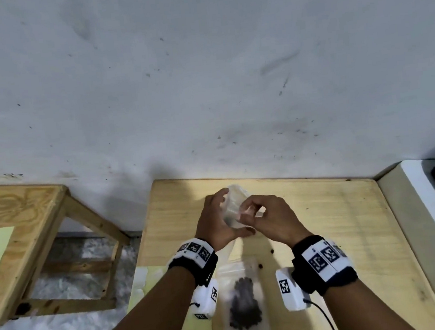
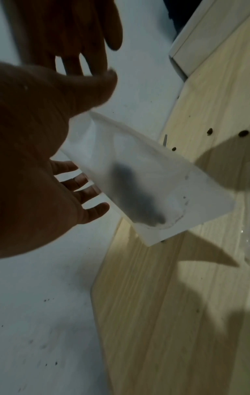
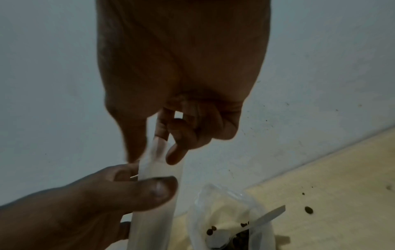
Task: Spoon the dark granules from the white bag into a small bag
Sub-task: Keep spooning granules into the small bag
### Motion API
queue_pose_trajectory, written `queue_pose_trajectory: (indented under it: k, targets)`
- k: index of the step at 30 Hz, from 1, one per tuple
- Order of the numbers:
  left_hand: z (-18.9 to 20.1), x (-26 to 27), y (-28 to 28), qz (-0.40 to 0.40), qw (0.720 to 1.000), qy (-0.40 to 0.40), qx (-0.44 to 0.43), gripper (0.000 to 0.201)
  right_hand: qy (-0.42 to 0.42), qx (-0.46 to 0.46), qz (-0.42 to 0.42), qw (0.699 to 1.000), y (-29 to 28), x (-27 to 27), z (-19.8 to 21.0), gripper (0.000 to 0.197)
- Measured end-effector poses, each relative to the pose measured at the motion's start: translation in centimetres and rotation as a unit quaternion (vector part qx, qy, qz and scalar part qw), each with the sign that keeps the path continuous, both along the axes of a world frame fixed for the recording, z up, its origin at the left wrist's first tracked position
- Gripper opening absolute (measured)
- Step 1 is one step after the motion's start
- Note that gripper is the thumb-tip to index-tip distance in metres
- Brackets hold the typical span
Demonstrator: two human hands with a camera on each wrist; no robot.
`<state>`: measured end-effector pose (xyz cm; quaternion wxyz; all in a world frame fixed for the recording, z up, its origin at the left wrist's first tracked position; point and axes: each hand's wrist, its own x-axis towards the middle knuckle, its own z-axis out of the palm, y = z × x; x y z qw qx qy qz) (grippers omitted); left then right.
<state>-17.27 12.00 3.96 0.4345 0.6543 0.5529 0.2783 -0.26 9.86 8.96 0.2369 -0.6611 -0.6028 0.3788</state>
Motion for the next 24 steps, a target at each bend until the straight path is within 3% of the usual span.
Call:
queue_pose_trajectory:
  k: [3, 7, 8, 12, 17, 24]
  targets:
    - [0.8, 0.2, -0.1, 0.034, 0.998, -0.050, -0.013, 0.095, -0.025, 0.055, -0.070, 0.996, 0.8, 0.7, 0.3, 0.009]
    - [0.7, 0.1, 0.8, 0.120, 0.985, -0.120, -0.040, 0.021, 0.039, 0.092, -0.141, 0.985, 1.0, 1.0, 0.2, 0.027]
    - [0.6, 0.0, 1.0, 0.125, 0.983, -0.125, -0.039, 0.015, 0.070, 0.087, -0.149, 0.982, 0.9, 1.0, 0.1, 0.032]
    - [1.2, 0.2, 0.9, 0.138, 0.977, -0.156, -0.044, 0.035, 0.199, 0.013, -0.161, 0.967, 0.5, 1.0, -0.5, 0.028]
    - [1.8, 0.6, 0.7, 0.118, 0.977, -0.167, -0.067, 0.012, 0.275, -0.012, -0.162, 0.947, 0.0, 0.7, -0.5, 0.015]
    - [2.4, 0.7, 0.4, 0.120, 0.967, -0.203, -0.096, 0.010, 0.310, -0.027, -0.180, 0.933, 0.1, 0.2, 0.6, 0.014]
